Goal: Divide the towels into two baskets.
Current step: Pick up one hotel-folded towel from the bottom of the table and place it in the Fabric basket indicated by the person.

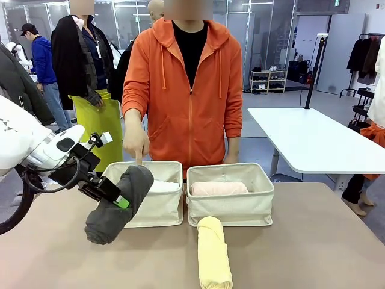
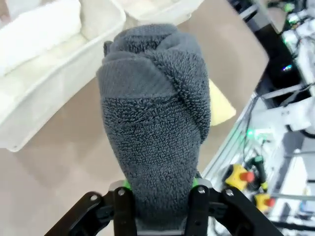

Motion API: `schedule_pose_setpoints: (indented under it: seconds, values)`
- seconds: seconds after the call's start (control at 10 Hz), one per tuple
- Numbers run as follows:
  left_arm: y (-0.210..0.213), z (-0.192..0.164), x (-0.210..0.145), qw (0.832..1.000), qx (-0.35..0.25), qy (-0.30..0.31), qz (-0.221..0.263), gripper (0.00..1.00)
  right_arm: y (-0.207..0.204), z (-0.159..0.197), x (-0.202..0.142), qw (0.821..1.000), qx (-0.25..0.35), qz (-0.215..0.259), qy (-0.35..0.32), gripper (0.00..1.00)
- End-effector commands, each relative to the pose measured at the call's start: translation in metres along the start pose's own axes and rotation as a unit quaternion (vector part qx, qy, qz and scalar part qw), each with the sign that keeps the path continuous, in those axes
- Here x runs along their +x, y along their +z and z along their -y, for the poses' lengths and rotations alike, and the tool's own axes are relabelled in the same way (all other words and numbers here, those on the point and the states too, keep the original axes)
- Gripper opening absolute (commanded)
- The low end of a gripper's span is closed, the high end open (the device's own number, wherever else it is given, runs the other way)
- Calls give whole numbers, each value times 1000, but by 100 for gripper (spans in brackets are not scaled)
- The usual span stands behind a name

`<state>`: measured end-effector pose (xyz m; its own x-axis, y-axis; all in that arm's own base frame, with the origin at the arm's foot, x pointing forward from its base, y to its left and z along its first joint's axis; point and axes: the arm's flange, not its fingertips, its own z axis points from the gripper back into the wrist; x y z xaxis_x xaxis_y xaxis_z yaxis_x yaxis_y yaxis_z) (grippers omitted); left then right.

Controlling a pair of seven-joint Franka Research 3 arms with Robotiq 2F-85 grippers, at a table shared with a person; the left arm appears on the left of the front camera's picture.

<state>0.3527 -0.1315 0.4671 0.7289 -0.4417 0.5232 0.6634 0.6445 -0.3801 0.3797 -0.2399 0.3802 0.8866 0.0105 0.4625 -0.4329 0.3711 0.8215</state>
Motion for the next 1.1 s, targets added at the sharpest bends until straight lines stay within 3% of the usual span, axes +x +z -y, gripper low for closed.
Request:
schedule_pose_setpoints:
  seconds: [0.0, 0.3, 0.4, 0.7, 0.8, 1.0]
  values:
    - [26, 26, 31, 982, 65, -167, -50, 40, 1, -4, 1, 1000, 3, 3, 2, 100]
    - [40, 44, 105, 923, 166, -323, -126, 40, 1, -4, 1, 1000, 3, 3, 2, 100]
    - [34, 36, 126, 903, 166, -369, -145, 40, 1, -4, 1, 1000, 3, 3, 2, 100]
    - [0, 11, 154, 835, 211, -476, -179, 40, 1, -4, 1, 1000, 3, 3, 2, 100]
    - [-12, -7, 158, 822, 228, -494, -168, 40, 1, -4, 1, 1000, 3, 3, 2, 100]
    - [-36, -48, 166, 827, 246, -476, -167, 40, 1, -4, 1, 1000, 3, 3, 2, 100]
